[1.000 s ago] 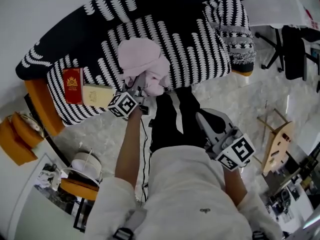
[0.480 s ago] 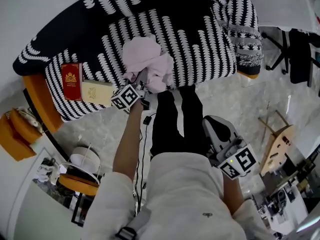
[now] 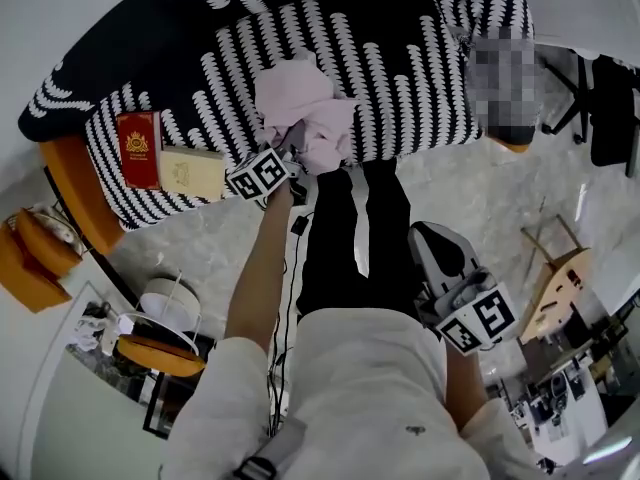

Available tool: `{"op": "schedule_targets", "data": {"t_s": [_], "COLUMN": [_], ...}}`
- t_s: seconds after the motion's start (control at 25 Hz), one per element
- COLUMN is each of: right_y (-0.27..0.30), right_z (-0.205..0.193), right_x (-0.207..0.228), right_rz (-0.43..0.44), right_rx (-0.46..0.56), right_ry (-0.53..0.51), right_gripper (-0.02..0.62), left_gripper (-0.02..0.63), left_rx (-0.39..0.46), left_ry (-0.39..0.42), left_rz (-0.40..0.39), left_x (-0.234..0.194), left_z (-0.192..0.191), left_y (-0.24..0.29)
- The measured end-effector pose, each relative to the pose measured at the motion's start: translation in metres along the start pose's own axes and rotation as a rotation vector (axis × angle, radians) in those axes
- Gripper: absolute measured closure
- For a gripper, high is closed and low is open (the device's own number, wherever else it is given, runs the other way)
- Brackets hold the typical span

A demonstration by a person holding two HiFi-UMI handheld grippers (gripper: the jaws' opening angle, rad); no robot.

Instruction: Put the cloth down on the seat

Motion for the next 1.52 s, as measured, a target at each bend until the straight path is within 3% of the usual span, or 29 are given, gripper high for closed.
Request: {"op": "schedule_targets", "data": {"t_s": [0.32, 0.6, 0.84, 1.0, 1.2, 1.52], "right_y": [0.017, 0.017, 0.021, 0.025, 0.029, 0.031], "right_z": [-0.035, -0.053, -0.060, -0.065, -0.068, -0.070], "right_x": [0.001, 0.004, 0.009, 0.015, 0.023, 0.038], "right_rz": [-0.017, -0.021, -0.016, -0.017, -0.028, -0.047], "right_rx": [-0.110, -0.150, -0.165, -0.178, -0.191, -0.198], "right_ry": [0.060, 0.100, 0.116, 0.130, 0.142, 0.152], "right_gripper": [0.586, 0.586, 0.586, 0.586, 0.586, 0.586], "left_gripper": [0.440, 0.434, 0.430, 0.428, 0.425, 0.423], "left_rx": [-0.031, -0.053, -0.100, -0.160, -0.182, -0.196], "left_ry": [0.019, 0.007, 0.070, 0.154, 0.166, 0.223], "left_rz": [0.086, 0.116, 0.124, 0.202, 0.189, 0.249], "left_x": [-0.023, -0.040, -0.053, -0.072, -0.076, -0.085], "left_z": [-0.008, -0.010, -0.017, -0.021, -0.021, -0.021], "left_y": [0.022, 0.041, 0.062, 0.071, 0.084, 0.099]}}
Point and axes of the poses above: the fingertips, and each gripper's own axes: y forward along the fingers, x to its right, z out of its top, the point moved 2 cm from there along -y, backward along the fingers, and after that the axes turned 14 degrees about -y, right-handed, at the moved point
